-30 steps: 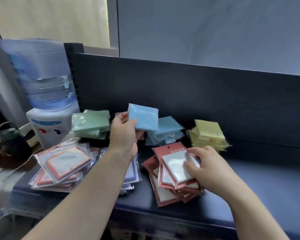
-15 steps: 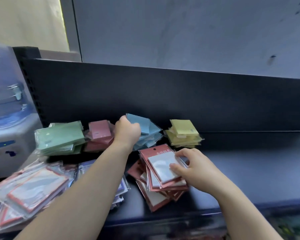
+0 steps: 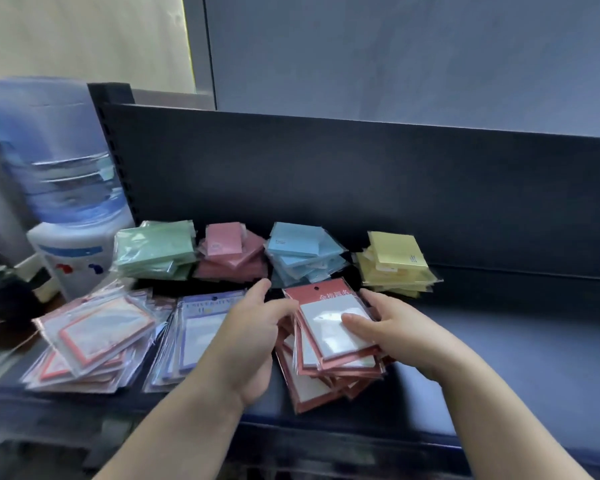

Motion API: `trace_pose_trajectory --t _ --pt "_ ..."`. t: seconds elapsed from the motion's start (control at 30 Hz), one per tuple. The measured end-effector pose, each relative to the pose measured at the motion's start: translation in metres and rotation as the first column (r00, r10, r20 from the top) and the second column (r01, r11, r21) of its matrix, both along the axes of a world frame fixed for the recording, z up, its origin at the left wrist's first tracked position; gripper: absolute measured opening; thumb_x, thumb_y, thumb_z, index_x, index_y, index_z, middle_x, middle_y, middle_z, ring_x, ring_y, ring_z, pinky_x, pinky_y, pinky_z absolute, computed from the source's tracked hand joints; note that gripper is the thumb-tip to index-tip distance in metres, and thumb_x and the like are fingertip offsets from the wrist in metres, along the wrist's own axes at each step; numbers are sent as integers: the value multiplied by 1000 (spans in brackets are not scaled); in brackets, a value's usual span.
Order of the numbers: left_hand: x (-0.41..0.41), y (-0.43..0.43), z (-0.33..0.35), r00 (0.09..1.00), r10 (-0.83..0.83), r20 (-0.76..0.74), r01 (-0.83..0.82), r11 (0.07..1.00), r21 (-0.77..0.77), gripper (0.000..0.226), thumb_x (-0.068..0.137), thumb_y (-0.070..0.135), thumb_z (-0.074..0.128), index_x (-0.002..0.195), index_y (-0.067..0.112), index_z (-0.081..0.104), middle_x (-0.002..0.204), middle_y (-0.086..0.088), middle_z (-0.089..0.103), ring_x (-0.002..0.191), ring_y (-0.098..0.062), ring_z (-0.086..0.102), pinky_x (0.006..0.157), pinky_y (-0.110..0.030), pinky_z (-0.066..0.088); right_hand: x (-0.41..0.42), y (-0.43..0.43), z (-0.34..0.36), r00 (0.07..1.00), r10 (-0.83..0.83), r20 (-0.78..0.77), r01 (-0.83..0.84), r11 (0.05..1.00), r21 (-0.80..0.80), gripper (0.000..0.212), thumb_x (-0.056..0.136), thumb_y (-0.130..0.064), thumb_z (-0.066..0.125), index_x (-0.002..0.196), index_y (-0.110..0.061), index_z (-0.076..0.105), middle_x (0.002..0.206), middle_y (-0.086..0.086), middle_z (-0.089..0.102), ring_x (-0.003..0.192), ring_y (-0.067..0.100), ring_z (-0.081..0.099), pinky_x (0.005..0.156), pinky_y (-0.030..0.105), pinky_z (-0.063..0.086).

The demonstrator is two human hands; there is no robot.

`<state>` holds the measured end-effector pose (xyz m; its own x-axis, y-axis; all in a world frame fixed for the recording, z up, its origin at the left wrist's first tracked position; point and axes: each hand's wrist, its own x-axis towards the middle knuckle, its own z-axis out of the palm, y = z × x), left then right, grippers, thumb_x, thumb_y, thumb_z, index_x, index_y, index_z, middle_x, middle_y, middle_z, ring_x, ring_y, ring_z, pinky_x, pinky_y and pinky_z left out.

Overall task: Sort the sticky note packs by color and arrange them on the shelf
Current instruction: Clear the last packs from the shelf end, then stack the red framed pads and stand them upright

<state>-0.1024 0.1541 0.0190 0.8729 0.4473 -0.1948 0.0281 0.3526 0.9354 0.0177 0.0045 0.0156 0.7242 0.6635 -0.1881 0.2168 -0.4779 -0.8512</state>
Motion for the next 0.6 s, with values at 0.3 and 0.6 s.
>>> trace_pose_trajectory --t 0.3,0.6 --pt "9 -35 -6 965 260 -29 -261 949 -176 76 87 8 60 150 7 17 100 -6 59 69 -2 70 55 -22 56 17 -3 -6 981 190 -34 -188 981 44 19 95 -31 50 113 -31 57 103 -11 71 93 12 69 90 43 52" --pt "5 -64 -11 930 368 19 -353 906 -234 24 90 1 49 113 -3 49 67 -10 65 55 -15 66 48 -31 52 19 -26 -7 955 291 60 -291 957 -2 6 94 -40 50 99 -42 47 97 -22 63 90 2 63 82 26 51"
